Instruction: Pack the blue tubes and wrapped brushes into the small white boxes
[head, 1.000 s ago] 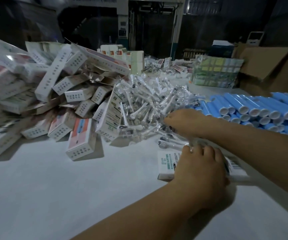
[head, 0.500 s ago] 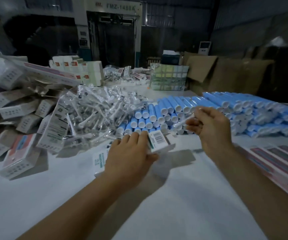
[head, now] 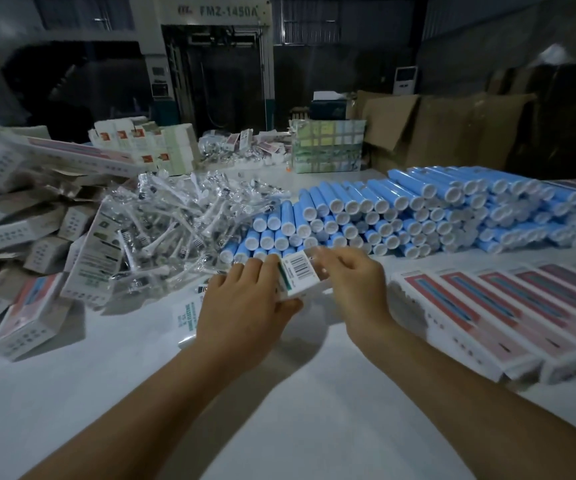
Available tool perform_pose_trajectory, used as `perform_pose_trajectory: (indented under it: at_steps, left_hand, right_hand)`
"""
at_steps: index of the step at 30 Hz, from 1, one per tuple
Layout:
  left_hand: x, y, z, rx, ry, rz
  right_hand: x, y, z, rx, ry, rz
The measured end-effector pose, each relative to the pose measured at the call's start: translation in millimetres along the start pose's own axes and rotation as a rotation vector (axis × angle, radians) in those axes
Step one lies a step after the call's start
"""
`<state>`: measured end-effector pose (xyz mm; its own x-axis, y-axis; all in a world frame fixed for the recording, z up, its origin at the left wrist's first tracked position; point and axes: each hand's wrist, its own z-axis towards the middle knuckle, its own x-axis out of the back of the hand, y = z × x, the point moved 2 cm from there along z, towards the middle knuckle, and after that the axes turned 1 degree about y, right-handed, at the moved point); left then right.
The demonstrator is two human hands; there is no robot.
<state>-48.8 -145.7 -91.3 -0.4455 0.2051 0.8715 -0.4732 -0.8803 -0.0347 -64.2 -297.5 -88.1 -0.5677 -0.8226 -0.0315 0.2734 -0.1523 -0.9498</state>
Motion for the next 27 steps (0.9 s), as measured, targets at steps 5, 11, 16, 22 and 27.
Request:
perform_pose_trajectory:
  at_steps: [5,11,16,22,27]
  left_hand:
    - [0.5,-1.9,-0.7,-0.003,0.020,-0.017]
    - [-0.8,-6.0,0.3,-0.004,0.013,-0.021]
    - [1.1,-11.1,-0.7,0.013,0.025,-0.068]
    - [4.0,-23.1,1.0,0.068,0.036,-0.125]
    - [0.9,-28.1,1.7,0.066,0.049,-0.104]
  right_hand:
    - [-3.8,-2.6,-5.4,0.024,-0.051,0.035]
    - [5.6,1.7,-0.3,-0.040,0.093,0.021]
    - [11.4,2.4,2.6,-0.091,0.141,0.100]
    - [10.1,-1.1,-9.8,0.141,0.028,-0.058]
    - [1.3,-2.7,-21.8,0.263,-0.065,-0.121]
